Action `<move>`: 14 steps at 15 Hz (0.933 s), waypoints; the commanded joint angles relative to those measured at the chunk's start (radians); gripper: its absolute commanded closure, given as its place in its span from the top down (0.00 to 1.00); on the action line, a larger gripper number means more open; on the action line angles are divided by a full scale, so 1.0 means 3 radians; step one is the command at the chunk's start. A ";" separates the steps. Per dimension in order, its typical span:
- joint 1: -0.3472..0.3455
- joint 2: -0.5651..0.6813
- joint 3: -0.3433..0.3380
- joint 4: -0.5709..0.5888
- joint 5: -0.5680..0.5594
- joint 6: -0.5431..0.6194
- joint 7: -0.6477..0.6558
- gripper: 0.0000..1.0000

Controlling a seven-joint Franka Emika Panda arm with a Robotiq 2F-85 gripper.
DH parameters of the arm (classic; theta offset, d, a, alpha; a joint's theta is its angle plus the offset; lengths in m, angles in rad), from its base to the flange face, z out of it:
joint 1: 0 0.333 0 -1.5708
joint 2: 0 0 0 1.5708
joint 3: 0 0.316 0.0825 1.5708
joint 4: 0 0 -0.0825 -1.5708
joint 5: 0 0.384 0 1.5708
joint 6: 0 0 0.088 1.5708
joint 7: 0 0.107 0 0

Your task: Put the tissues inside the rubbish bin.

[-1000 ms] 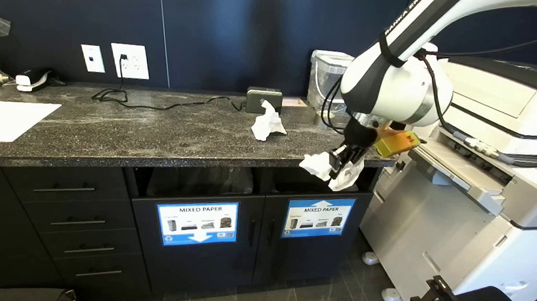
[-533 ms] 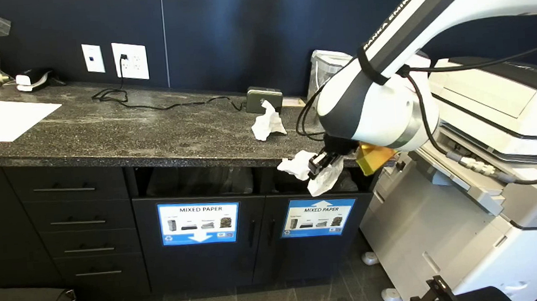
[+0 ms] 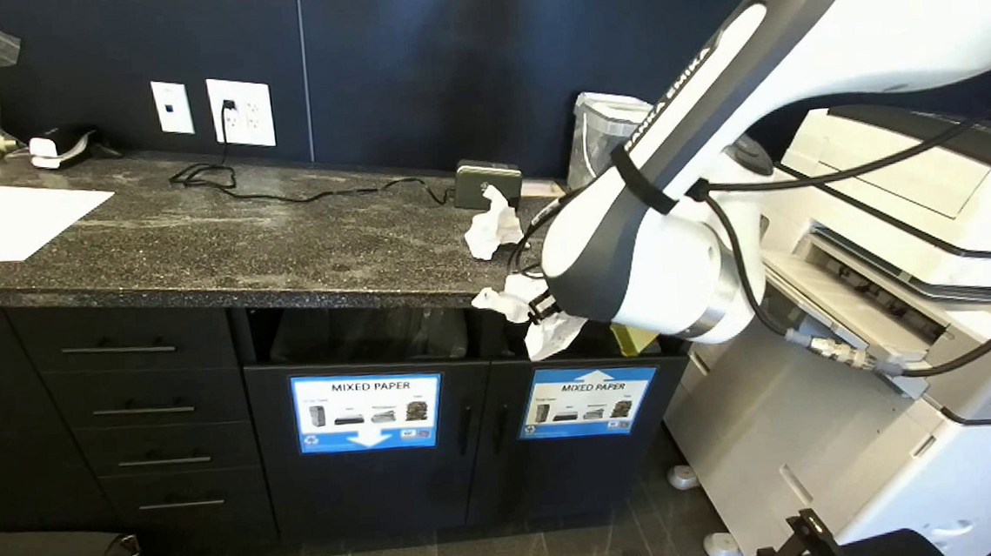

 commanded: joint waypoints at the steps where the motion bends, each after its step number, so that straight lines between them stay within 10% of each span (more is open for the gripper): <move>1: -0.0230 0.0519 0.0012 -0.0104 -0.0484 0.0892 -0.0063 0.16; 7: 0.0744 0.1334 -0.1555 0.0095 -0.1552 0.2267 0.0396 0.16; 10: 0.0999 0.1824 -0.1841 0.0411 -0.1543 0.2769 0.0599 0.16; 12: 0.0743 0.1901 -0.1550 0.0839 -0.1416 0.2393 0.0551 0.15; 14: 0.1095 0.2340 -0.1887 0.1047 -0.1476 0.2814 0.0847 0.15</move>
